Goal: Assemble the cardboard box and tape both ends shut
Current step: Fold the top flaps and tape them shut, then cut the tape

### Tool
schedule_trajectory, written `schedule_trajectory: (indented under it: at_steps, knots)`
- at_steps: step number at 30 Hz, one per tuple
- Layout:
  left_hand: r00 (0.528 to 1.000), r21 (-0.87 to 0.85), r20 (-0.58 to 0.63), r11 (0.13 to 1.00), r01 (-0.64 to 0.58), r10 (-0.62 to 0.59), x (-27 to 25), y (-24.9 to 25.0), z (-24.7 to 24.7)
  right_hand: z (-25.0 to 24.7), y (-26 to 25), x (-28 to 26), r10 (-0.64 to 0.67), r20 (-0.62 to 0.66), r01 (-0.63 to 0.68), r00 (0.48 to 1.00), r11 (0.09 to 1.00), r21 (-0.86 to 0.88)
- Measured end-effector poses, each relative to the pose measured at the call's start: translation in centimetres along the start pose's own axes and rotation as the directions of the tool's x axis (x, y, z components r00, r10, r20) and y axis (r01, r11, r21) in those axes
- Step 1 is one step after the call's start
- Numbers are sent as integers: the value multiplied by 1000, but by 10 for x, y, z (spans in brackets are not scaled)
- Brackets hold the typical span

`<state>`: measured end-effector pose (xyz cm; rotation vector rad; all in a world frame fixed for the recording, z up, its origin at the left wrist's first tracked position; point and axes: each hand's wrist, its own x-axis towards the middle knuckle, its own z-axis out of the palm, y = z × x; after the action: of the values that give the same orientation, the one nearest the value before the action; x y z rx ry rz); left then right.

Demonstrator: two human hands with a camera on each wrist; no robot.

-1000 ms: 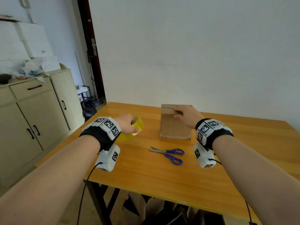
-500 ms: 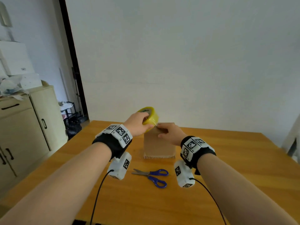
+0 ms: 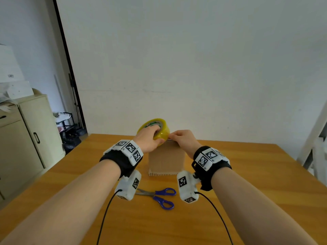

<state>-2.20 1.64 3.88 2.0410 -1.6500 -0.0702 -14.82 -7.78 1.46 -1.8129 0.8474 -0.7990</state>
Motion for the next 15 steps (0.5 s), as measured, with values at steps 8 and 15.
schedule_trajectory:
  at_steps: [8, 15]
  knots:
    - [1000, 44, 0, 999, 13, -13, 5, 2, 2, 1, -5, 1, -34, -37, 26, 999, 981, -194]
    - [995, 36, -14, 994, 100, -99, 13, -3, 7, -1, -5, -2, -112, -93, 111, 989, 994, -26]
